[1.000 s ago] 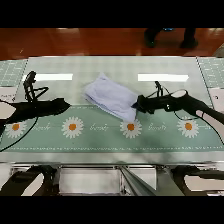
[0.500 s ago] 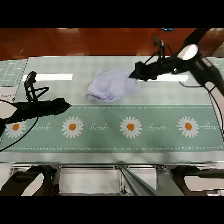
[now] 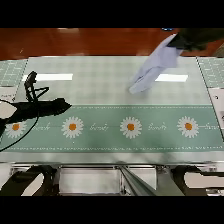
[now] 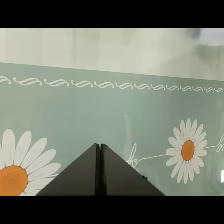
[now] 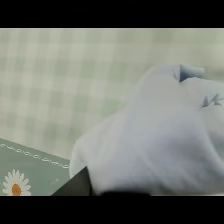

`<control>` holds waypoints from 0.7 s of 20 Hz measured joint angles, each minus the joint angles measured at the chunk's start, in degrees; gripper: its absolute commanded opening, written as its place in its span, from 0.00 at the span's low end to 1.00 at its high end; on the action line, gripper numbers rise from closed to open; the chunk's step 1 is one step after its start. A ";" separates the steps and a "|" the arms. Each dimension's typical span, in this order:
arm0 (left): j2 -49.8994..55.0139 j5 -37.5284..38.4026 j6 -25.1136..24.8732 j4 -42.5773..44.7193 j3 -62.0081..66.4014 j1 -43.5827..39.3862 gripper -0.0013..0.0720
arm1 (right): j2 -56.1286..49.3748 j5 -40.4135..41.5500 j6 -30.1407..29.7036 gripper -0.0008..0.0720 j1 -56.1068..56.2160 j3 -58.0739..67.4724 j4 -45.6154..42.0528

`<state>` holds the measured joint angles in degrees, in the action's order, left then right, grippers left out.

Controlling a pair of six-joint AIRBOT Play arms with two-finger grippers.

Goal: Fold the shirts.

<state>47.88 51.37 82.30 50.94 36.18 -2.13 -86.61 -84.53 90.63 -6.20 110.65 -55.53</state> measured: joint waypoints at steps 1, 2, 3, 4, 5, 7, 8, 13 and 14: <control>0.00 0.02 0.00 0.00 0.00 0.00 0.04 | 0.83 -1.44 0.37 0.04 -2.69 0.79 -0.04; 0.00 0.02 0.00 0.00 0.00 0.00 0.04 | 1.70 -3.06 0.57 0.04 -5.55 1.38 -0.07; 0.00 0.02 0.00 0.00 0.00 0.00 0.04 | 2.51 -4.59 0.83 0.04 -8.22 1.70 -0.15; 0.00 0.02 0.00 -0.02 0.00 0.00 0.04 | 3.32 -5.99 0.96 0.04 -10.93 1.97 -0.17; 0.00 0.04 0.00 0.00 0.00 0.00 0.04 | 4.22 -7.54 1.01 0.04 -13.88 2.19 -0.11; 0.00 0.04 0.00 0.00 0.00 0.00 0.04 | 5.68 -10.29 1.22 0.04 -19.43 2.43 -0.07; 0.00 0.04 0.00 0.00 0.00 0.00 0.04 | 6.36 -11.69 1.38 0.04 -22.21 2.49 -0.07; 0.00 -0.42 0.00 -0.02 0.00 0.00 0.04 | 9.81 -18.73 1.73 0.04 -33.73 2.01 -2.19; 0.00 -0.74 0.00 -0.02 0.00 0.00 0.04 | 10.99 -19.47 1.97 0.04 -35.65 1.14 -3.32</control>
<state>47.88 50.63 82.30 50.92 36.18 -2.13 -75.61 -104.01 92.60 -41.85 111.79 -58.85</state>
